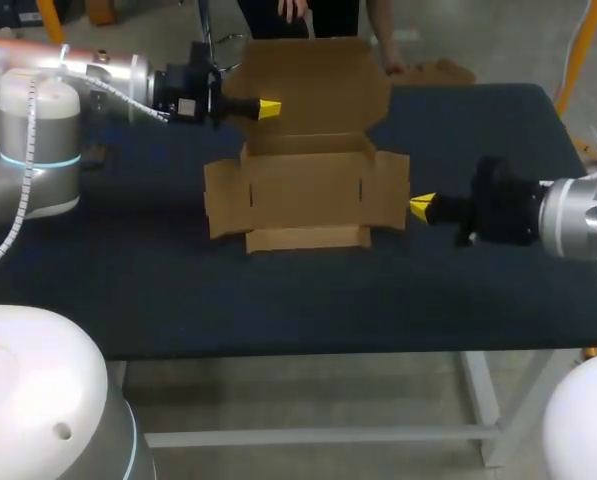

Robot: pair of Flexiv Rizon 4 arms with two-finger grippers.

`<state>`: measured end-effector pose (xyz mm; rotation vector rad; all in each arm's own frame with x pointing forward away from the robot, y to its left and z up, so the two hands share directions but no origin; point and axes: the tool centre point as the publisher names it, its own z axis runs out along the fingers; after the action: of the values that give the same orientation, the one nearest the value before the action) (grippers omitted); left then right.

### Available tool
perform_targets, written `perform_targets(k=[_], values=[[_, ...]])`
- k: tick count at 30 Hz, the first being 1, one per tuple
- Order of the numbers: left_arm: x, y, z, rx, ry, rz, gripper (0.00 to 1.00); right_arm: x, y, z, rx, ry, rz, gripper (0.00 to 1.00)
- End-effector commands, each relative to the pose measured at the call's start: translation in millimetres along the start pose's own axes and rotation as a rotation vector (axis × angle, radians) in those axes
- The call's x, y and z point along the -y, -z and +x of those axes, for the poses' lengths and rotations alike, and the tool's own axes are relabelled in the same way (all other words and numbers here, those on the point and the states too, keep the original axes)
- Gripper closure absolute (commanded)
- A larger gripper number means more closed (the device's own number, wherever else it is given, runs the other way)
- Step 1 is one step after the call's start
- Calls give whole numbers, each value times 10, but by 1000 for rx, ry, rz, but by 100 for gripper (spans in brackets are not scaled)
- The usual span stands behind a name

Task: Assemble the packaging by folding the flat box into shape, placing the metal phone stand inside, and closing the box properly

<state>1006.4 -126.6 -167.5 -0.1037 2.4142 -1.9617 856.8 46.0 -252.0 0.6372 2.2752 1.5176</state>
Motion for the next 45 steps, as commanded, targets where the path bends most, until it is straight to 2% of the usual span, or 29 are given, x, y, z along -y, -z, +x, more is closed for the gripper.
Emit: perform_targets(k=[1,11,18,25,31,45], values=[[84,58,102,15,-5,-13,100,11,102,67,6,9,-6,100],[272,101,284,0,-6,-11,100,66,164,204,20,31,-1,100],[313,119,358,-41,22,0,100,90,179,307,33,39,5,100],[231,134,387,-65,51,5,100,116,157,420,40,48,14,100],[112,118,319,-84,76,14,100,147,82,473,41,42,25,100],[-2,99,218,-110,63,4,100,170,-113,523,21,41,41,100]])
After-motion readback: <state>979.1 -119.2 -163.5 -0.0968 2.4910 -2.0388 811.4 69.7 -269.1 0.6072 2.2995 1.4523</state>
